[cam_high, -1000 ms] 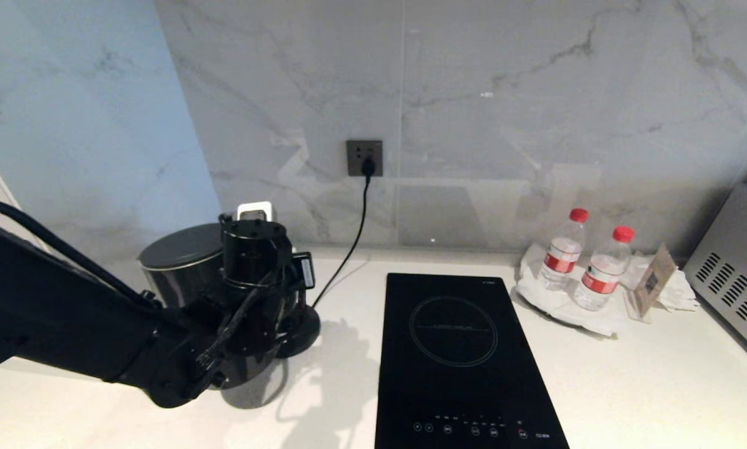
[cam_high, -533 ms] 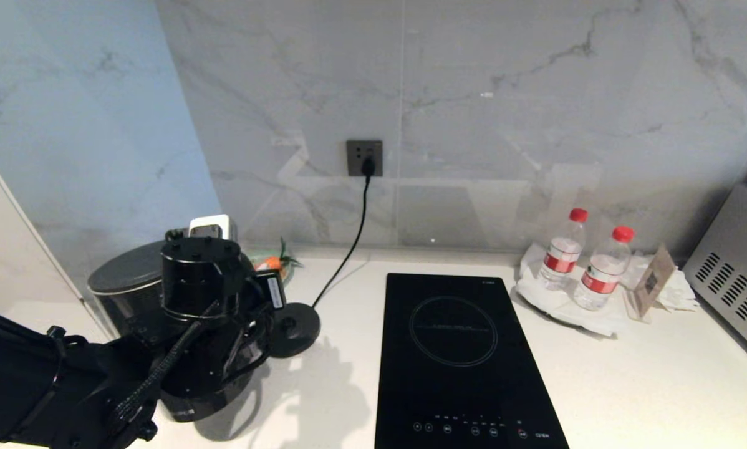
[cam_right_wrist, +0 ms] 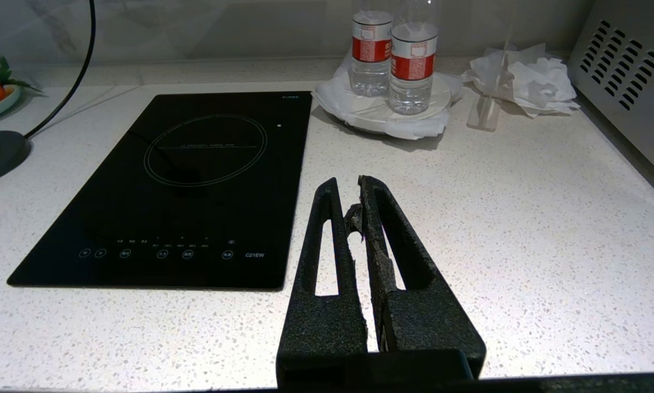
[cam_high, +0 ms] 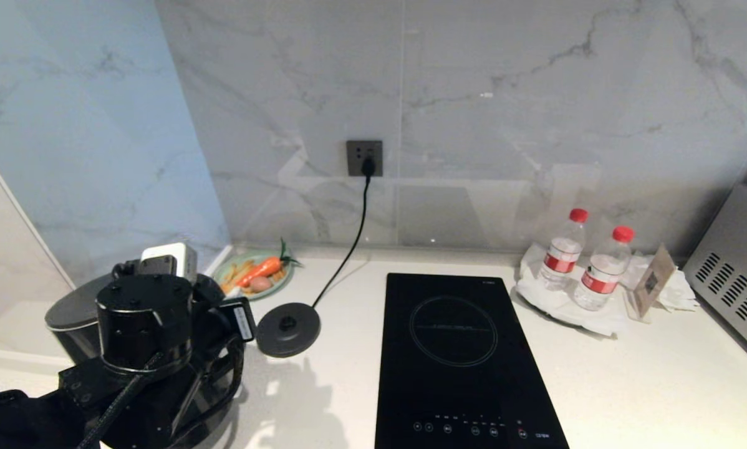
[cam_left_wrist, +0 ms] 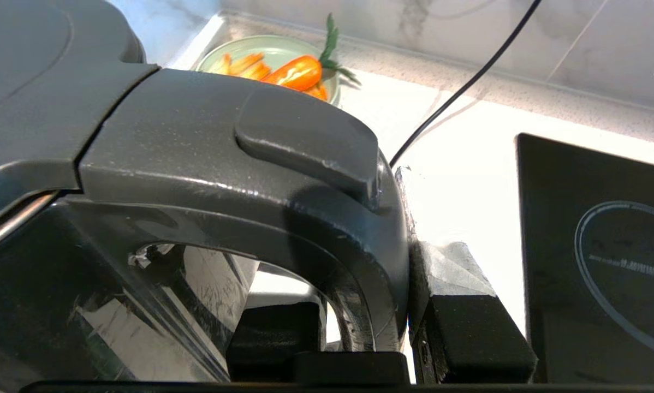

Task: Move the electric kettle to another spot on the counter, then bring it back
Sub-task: Place it by the sink

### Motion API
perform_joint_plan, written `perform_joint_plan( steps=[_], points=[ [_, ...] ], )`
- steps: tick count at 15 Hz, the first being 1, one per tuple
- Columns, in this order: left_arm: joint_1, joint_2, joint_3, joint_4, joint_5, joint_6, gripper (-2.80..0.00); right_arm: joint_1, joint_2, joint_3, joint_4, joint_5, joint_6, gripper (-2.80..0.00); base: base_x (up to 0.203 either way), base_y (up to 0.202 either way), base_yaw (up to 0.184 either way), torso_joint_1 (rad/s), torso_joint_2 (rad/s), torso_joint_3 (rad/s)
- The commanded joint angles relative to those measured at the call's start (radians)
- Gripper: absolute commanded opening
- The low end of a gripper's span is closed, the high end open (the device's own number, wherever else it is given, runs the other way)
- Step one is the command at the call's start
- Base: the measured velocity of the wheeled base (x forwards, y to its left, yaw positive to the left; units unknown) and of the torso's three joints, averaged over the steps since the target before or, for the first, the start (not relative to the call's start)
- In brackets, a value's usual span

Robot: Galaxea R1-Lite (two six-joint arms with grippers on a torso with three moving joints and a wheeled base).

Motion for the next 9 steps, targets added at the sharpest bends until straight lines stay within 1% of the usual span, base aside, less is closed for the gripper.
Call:
perform_joint_plan(
  steps=[1, 5, 8, 9],
  points=[
    [0.0, -0.045, 0.049, -0.011, 0.005, -0.005, -2.8, 0.0, 0.0, 0.0, 0.0, 0.0, 0.0, -2.8, 0.0, 0.0, 0.0, 0.0, 0.0, 0.0],
    [0.0, -0.076, 0.087, -0.012, 0.005, -0.025, -2.8, 0.0, 0.0, 0.0, 0.0, 0.001, 0.0, -2.8, 0.0, 0.0, 0.0, 0.0, 0.0, 0.0],
    [0.0, -0.102, 0.132, -0.012, 0.017, -0.031, -2.8, 0.0, 0.0, 0.0, 0.0, 0.0, 0.0, -2.8, 0.0, 0.0, 0.0, 0.0, 0.0, 0.0],
    [0.0, -0.115, 0.136, -0.012, 0.019, -0.041, -2.8, 0.0, 0.0, 0.0, 0.0, 0.001, -0.002, -2.8, 0.0, 0.0, 0.0, 0.0, 0.0, 0.0]
  ],
)
